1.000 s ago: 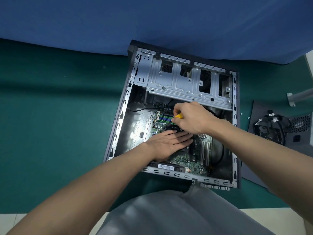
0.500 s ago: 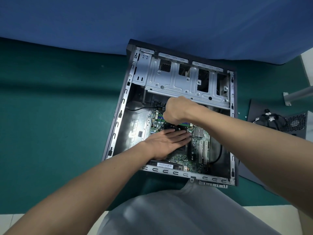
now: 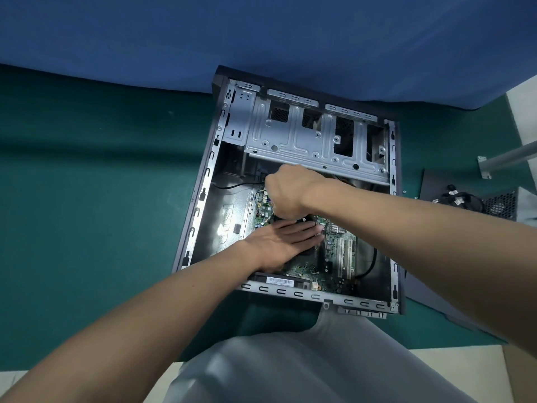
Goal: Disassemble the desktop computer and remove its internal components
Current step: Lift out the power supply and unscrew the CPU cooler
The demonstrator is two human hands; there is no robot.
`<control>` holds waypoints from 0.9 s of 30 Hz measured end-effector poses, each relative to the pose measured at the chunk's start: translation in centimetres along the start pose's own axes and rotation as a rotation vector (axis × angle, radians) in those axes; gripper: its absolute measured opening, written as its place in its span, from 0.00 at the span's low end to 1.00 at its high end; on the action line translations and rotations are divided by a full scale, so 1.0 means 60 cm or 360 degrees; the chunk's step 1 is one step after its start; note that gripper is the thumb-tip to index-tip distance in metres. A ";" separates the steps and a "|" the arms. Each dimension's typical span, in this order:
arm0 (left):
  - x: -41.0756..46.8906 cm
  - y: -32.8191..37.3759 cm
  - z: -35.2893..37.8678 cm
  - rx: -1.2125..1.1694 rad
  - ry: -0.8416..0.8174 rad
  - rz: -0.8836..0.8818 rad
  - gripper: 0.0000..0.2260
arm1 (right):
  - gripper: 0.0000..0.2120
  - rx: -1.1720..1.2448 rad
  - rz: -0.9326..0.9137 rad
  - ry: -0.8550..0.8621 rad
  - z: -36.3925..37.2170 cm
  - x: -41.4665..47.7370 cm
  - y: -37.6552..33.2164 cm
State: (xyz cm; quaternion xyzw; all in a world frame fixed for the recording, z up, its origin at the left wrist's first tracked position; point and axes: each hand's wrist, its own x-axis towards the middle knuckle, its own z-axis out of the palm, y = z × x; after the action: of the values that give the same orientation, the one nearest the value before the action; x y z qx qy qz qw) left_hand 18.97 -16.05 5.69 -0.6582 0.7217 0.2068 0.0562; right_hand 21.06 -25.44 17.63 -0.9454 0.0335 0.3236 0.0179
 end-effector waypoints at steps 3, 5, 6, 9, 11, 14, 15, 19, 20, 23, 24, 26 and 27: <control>-0.001 -0.001 0.002 -0.0026 -0.0014 -0.0014 0.37 | 0.13 -0.0356 -0.0337 0.0036 0.002 -0.002 -0.005; -0.002 -0.002 0.002 -0.0102 -0.0018 -0.0029 0.38 | 0.13 -0.0518 -0.0532 0.0062 0.007 -0.004 -0.005; -0.002 -0.002 0.002 -0.0107 -0.0017 -0.0031 0.38 | 0.12 -0.0568 -0.0594 0.0090 0.008 -0.006 -0.004; 0.001 -0.001 0.000 -0.0073 -0.0036 -0.0013 0.38 | 0.14 -0.0443 -0.0599 0.0167 0.004 -0.010 0.008; 0.002 -0.001 -0.003 -0.0052 -0.0051 -0.0014 0.38 | 0.14 -0.0302 -0.0552 0.0175 0.002 -0.010 0.018; 0.002 0.000 -0.003 -0.0040 -0.0048 -0.0007 0.34 | 0.19 -0.0031 -0.0328 0.0176 0.016 -0.009 0.026; 0.002 0.000 -0.002 -0.0064 -0.0034 -0.0008 0.31 | 0.23 0.0119 -0.0204 0.0178 0.020 -0.008 0.026; 0.004 -0.003 0.002 -0.0212 0.0012 -0.0003 0.25 | 0.23 0.0409 0.0157 0.0016 0.010 0.003 0.023; 0.004 -0.003 0.003 -0.0258 0.0013 -0.0004 0.25 | 0.21 0.0365 0.0179 -0.0030 0.007 0.004 0.019; 0.004 -0.004 0.005 -0.0323 0.0048 -0.0009 0.23 | 0.17 0.0294 0.0204 0.0034 0.006 0.003 0.009; 0.004 -0.004 0.005 -0.0293 0.0061 -0.0006 0.23 | 0.17 0.0263 0.0153 0.0070 0.006 -0.002 0.006; 0.005 -0.004 0.005 -0.0233 0.0071 0.0005 0.23 | 0.17 0.0095 -0.0069 0.0112 0.007 -0.015 0.005; 0.005 -0.005 0.005 -0.0246 0.0062 0.0003 0.24 | 0.18 -0.0003 -0.0186 0.0105 0.007 -0.020 0.005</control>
State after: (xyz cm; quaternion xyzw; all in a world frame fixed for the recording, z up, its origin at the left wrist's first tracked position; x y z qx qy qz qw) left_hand 19.14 -16.25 5.24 -0.6637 0.7052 0.2492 -0.0090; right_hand 19.85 -25.67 18.04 -0.9560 -0.0214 0.2906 0.0348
